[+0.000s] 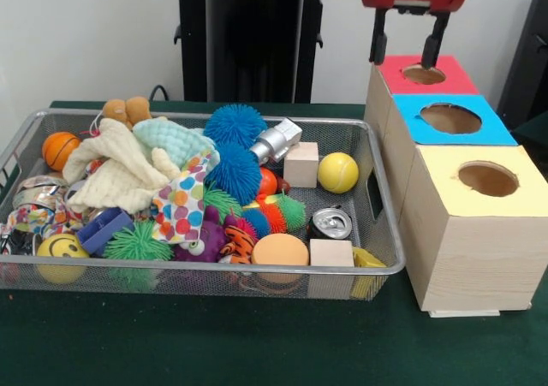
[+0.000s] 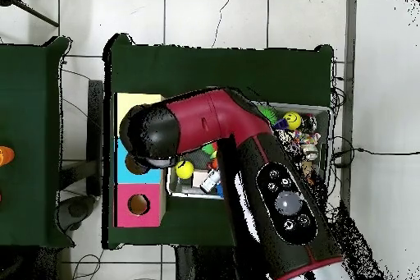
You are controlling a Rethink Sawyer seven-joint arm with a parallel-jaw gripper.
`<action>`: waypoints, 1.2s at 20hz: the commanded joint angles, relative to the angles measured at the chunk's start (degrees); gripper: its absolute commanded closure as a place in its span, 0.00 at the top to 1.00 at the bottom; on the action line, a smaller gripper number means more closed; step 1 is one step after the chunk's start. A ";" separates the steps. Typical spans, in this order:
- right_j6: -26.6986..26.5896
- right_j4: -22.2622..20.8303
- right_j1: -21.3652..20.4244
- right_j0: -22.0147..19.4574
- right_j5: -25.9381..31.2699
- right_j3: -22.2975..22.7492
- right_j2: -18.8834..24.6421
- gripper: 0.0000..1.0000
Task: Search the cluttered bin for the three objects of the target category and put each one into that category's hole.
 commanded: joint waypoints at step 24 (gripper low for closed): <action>-26.83 -15.59 17.16 -11.11 -1.79 -6.92 2.31 1.00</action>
